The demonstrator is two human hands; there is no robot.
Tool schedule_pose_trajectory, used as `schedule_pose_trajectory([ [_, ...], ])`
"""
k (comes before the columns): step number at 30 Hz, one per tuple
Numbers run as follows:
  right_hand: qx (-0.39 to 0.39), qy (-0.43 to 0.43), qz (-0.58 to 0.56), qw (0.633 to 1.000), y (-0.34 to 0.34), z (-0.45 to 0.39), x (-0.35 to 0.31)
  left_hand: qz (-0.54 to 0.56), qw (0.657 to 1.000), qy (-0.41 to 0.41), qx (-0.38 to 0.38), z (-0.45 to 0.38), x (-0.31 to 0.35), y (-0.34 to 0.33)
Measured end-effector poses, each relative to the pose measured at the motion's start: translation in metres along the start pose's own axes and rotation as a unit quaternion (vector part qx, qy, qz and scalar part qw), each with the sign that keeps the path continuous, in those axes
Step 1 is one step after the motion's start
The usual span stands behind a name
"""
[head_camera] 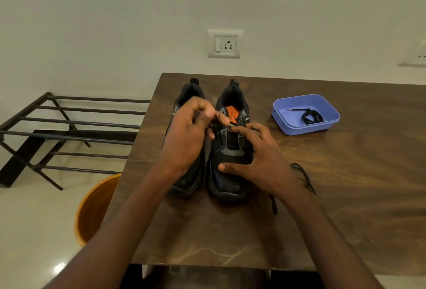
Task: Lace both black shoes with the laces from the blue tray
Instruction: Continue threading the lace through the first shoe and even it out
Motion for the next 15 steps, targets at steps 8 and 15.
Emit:
schedule_pose_trajectory([
  [8,-0.003,0.001,0.004,1.0,0.001,-0.001,-0.003,-0.373,0.926,0.014,-0.055,-0.001,-0.021,-0.004],
  [15,-0.014,-0.008,-0.02,1.0,0.001,-0.001,0.0,-0.217,0.975,-0.015,-0.049,0.002,-0.009,-0.004],
])
Point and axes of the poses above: each hand's wrist, its own z-axis away from the middle knuckle, its own y-axis out of the back of the hand, x = y × z, the point moved 9 cm from there along -z, towards the middle knuckle, and after that the axes turned 13 degrees about z, right-handed, at the moved point
